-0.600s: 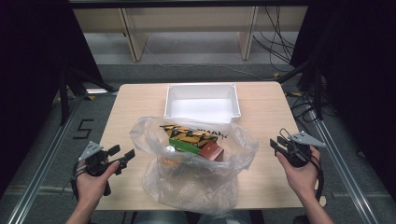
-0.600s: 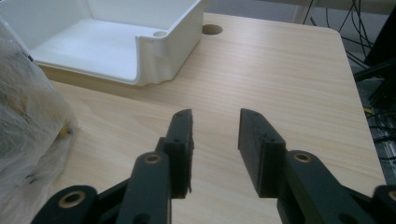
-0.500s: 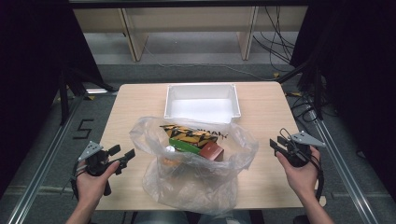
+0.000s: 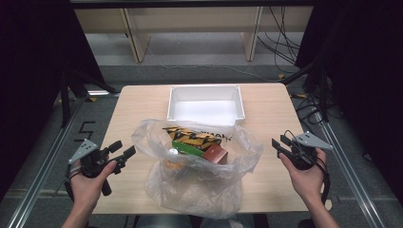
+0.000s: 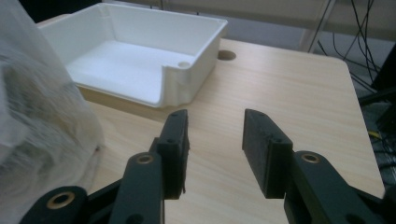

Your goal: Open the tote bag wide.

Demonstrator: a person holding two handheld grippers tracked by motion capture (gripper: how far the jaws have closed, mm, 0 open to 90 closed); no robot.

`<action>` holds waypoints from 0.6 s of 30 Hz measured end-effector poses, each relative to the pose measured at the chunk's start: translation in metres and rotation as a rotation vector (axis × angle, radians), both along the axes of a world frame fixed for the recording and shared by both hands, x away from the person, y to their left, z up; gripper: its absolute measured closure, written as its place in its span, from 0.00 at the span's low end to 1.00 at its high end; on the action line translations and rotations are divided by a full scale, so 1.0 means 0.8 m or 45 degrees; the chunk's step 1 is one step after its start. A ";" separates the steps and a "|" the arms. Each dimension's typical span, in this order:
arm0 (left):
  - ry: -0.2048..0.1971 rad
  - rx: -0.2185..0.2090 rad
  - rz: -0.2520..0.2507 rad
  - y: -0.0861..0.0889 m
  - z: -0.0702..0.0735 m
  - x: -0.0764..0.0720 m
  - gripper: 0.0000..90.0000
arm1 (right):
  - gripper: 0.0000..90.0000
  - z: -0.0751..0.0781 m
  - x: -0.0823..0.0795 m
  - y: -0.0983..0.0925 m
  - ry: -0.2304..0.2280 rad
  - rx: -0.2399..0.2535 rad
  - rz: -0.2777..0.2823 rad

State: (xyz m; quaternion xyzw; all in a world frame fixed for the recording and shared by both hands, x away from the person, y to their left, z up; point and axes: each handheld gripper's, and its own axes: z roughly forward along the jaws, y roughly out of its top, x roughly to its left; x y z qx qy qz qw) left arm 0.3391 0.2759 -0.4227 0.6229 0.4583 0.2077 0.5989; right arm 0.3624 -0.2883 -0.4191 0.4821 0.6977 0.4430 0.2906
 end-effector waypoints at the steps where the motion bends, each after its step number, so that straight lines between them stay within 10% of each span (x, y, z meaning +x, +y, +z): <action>1: -0.013 -0.013 -0.009 -0.001 0.006 -0.001 0.37 | 0.68 0.003 -0.001 0.002 -0.023 0.000 0.007; 10: -0.104 0.013 -0.145 -0.039 0.052 -0.009 0.40 | 0.65 0.041 -0.013 0.027 -0.086 -0.001 0.123; 12: -0.141 0.090 -0.221 -0.046 0.057 -0.009 0.40 | 0.65 0.046 -0.016 0.035 -0.090 0.010 0.130; 18: -0.067 0.114 -0.343 -0.082 0.060 -0.027 0.38 | 0.63 0.059 -0.017 0.050 -0.107 -0.005 0.193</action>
